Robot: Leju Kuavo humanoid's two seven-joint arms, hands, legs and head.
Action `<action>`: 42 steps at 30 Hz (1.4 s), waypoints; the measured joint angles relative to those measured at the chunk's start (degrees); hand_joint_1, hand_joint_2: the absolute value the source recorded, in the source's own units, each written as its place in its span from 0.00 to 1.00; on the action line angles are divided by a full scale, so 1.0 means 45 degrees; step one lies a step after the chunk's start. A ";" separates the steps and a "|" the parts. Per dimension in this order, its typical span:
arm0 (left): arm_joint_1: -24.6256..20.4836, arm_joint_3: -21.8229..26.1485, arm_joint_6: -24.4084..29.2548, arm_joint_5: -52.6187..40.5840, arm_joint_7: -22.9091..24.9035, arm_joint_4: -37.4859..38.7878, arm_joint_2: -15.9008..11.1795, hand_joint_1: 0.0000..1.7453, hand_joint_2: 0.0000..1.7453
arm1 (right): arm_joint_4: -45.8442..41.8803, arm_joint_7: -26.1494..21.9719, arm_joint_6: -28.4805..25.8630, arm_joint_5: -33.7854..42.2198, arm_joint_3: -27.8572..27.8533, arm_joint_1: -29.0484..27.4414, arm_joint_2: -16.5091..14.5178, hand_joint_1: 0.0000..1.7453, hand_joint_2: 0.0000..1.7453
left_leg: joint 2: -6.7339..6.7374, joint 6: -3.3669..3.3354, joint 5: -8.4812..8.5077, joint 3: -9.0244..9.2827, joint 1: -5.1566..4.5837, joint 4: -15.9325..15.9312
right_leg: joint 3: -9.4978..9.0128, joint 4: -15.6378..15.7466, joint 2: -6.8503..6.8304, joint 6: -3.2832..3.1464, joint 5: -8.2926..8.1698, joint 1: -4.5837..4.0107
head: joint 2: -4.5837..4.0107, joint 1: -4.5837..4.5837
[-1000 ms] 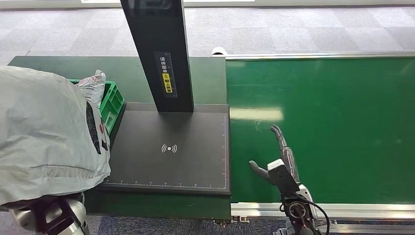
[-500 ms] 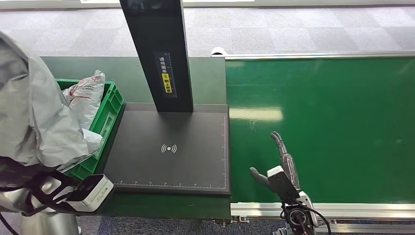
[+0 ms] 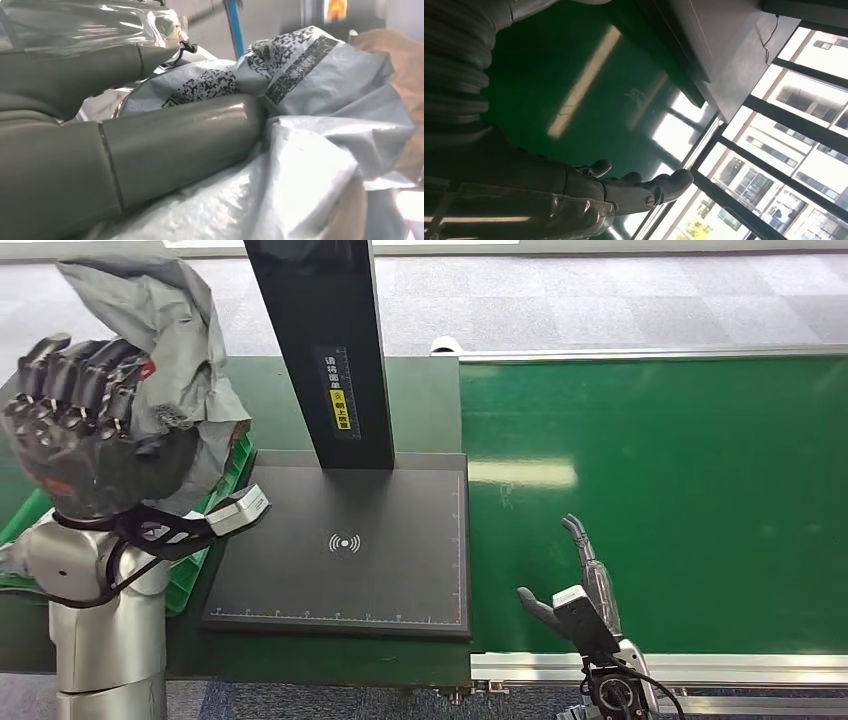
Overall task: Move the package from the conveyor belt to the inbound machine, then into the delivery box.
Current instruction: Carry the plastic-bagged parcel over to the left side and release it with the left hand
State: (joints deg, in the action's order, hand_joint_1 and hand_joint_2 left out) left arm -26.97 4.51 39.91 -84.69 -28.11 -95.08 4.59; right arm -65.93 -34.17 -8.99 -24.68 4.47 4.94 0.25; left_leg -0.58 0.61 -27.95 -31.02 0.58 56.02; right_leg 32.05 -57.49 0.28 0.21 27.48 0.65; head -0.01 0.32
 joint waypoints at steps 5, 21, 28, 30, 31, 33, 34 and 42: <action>-0.1296 -0.0391 -0.0442 0.0062 0.1524 0.3339 -0.0799 1.00 0.00 | -0.0229 0.0092 0.0186 -0.0149 -0.0182 -0.0114 0.0042 0.00 1.00 | -0.0003 0.0003 0.0005 -0.0001 0.0000 0.0003 | 0.0006 -0.0001 0.0008 -0.0003 -0.0006 0.0000 | -0.0002 -0.0002; -0.7031 -0.1768 -0.5969 -0.1052 0.7463 1.3560 -0.3301 1.00 0.00 | -0.0461 0.0153 0.0906 -0.0600 -0.0493 -0.0101 -0.0074 0.00 1.00 | 0.0080 0.0024 0.0023 -0.0044 0.0016 0.0000 | -0.0008 -0.0011 0.0090 -0.0024 -0.0043 -0.0019 | 0.0000 -0.0002; -0.8166 -0.2056 -0.7953 -0.1142 0.9049 1.5317 -0.4043 1.00 0.00 | -0.0492 0.0256 0.0901 -0.0613 -0.0493 -0.0138 -0.0128 0.00 1.00 | 0.0081 0.0025 0.0024 -0.0045 0.0018 -0.0001 | -0.0006 -0.0012 0.0093 -0.0024 -0.0043 -0.0021 | 0.0000 -0.0004; -0.8374 -0.2235 -0.8868 -0.1142 0.9481 1.5696 -0.4245 1.00 0.00 | -0.0534 0.0297 0.0908 -0.0653 -0.0493 -0.0151 -0.0155 0.00 1.00 | 0.0091 0.0025 0.0024 -0.0046 0.0018 -0.0001 | -0.0005 -0.0013 0.0098 -0.0024 -0.0043 -0.0021 | -0.0001 -0.0004; -0.8463 -0.2347 -0.9451 -0.1142 0.9704 1.5883 -0.4364 1.00 0.00 | -0.0551 0.0324 0.0916 -0.0680 -0.0493 -0.0155 -0.0169 0.00 1.00 | 0.0096 0.0025 0.0024 -0.0046 0.0018 -0.0001 | -0.0004 -0.0014 0.0100 -0.0024 -0.0043 -0.0021 | -0.0001 -0.0002; -0.8581 -0.2586 -1.0406 -0.1145 1.0023 1.6233 -0.4603 1.00 0.00 | -0.0566 0.0363 0.0931 -0.0720 -0.0493 -0.0158 -0.0192 0.00 1.00 | 0.0100 0.0025 0.0023 -0.0044 0.0018 -0.0001 | -0.0001 -0.0014 0.0103 -0.0024 -0.0043 -0.0021 | -0.0001 -0.0001; -0.8607 -0.2687 -1.0642 -0.1146 1.0095 1.6373 -0.4705 1.00 0.00 | -0.0567 0.0366 0.0934 -0.0726 -0.0493 -0.0159 -0.0203 0.00 1.00 | 0.0100 0.0025 0.0023 -0.0044 0.0018 -0.0001 | 0.0000 -0.0014 0.0102 -0.0024 -0.0042 -0.0021 | -0.0001 -0.0001; -0.8693 -0.3100 -1.0861 -0.1147 1.0192 1.6885 -0.5036 1.00 0.00 | -0.0567 0.0367 0.0939 -0.0729 -0.0493 -0.0158 -0.0273 0.00 1.00 | 0.0091 0.0025 0.0024 -0.0047 0.0017 -0.0001 | -0.0003 -0.0014 0.0100 -0.0025 -0.0042 -0.0021 | -0.0001 -0.0004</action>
State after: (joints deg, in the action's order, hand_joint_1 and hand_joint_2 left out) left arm -66.09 -9.44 -8.96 -89.85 17.75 -19.10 -18.07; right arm -68.48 -32.52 -4.77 -27.96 2.25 4.23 -0.98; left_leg -0.17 0.72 -27.84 -31.23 0.66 56.01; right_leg 32.04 -57.55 0.73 0.10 27.29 0.55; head -0.01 0.31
